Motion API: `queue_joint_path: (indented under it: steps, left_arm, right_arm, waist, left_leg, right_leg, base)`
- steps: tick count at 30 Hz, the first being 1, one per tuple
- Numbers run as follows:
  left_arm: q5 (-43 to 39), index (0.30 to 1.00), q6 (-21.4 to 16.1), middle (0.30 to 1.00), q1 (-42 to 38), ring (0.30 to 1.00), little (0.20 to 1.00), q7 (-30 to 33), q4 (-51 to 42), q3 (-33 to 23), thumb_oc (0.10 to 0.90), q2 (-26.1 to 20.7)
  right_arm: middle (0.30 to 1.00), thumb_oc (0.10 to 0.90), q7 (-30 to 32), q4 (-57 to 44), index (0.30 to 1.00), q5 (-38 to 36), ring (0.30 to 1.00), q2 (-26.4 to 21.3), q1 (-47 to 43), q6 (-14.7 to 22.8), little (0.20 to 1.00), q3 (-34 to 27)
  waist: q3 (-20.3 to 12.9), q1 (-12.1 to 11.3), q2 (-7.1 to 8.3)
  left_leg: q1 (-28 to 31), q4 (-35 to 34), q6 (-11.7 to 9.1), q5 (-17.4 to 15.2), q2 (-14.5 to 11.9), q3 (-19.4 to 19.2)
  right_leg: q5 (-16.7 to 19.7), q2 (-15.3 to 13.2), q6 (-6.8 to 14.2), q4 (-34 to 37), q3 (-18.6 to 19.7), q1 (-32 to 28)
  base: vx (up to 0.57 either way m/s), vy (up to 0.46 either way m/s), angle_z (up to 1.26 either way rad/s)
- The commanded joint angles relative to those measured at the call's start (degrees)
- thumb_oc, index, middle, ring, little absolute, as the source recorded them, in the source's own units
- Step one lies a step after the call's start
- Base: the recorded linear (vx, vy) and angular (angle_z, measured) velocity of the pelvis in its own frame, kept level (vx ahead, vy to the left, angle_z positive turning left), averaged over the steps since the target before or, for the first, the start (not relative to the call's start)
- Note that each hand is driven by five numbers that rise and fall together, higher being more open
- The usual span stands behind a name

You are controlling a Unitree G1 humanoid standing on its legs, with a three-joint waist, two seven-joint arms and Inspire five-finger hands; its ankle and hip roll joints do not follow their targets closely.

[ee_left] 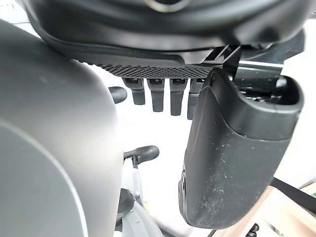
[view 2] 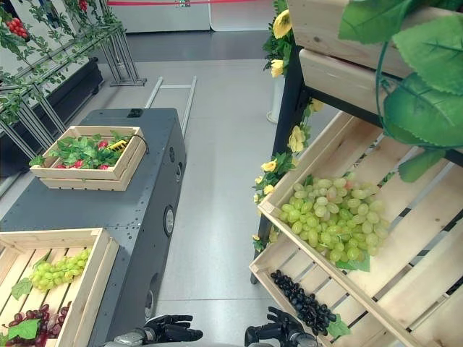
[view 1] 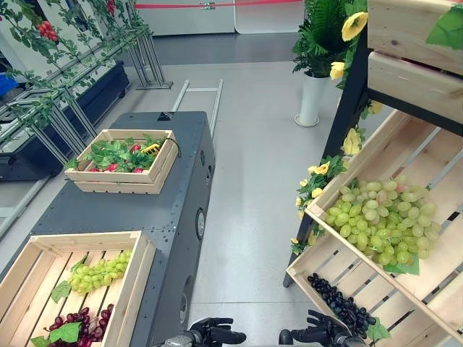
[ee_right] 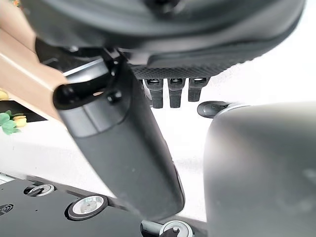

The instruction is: Pick up the fruits from the basket on one side to the basket on the other side

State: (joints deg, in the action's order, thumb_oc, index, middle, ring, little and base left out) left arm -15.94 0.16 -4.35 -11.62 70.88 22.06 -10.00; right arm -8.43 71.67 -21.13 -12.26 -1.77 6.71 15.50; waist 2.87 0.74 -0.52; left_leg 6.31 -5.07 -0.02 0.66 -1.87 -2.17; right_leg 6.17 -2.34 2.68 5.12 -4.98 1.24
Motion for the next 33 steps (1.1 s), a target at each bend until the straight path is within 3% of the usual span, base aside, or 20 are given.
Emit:
queue_joint_path:
  steps: [1,5,16,33]
  left_arm:
    - [2.58,0.900,-1.71,0.900,-3.22,0.900,0.900,0.67,2.84,-0.60,0.800,0.47]
    - [3.31,0.900,0.47,0.900,-2.94,0.900,0.900,0.04,3.56,-0.90,0.800,0.61]
    - [3.66,0.900,0.92,0.900,-2.45,0.900,0.900,0.59,4.34,-1.27,0.800,0.94]
    - [2.00,0.900,-1.07,0.900,-2.11,0.900,0.900,4.41,3.01,-1.60,0.800,0.10]
  right_arm:
    - [0.900,0.800,0.49,1.07,0.900,-1.20,0.900,1.76,-3.01,1.87,0.900,0.45]
    - [0.900,0.800,0.47,0.98,0.900,-1.44,0.900,1.84,-2.96,2.01,0.900,0.57]
    - [0.900,0.800,0.28,1.38,0.900,-1.37,0.900,1.95,-2.86,1.56,0.900,0.40]
    - [0.900,0.800,-0.52,1.21,0.900,-1.29,0.900,1.46,-3.12,0.38,0.900,0.52]
  waist:
    - [0.03,0.36,0.53]
    - [-0.28,0.43,0.66]
    - [-0.58,0.56,0.80]
    - [0.57,-0.64,1.33]
  left_leg:
    - [-3.23,0.07,2.28,2.00,3.40,0.45]
    - [-3.23,0.07,2.13,1.86,3.25,0.43]
    - [-3.20,0.07,1.75,1.94,2.80,0.01]
    - [-4.03,0.07,0.62,3.96,1.58,0.53]
  right_leg:
    - [-0.72,0.30,0.72,-0.28,-0.53,-4.14]
    - [-0.94,0.60,0.62,-0.12,-0.45,-4.24]
    - [-1.31,1.17,0.45,-0.12,-0.34,-4.25]
    - [-1.96,2.80,-0.50,-0.12,-1.56,-4.02]
  base:
    - [0.00,0.000,0.00]
    - [0.00,0.000,0.00]
    - [0.00,0.000,0.00]
    - [-0.01,-0.088,0.03]
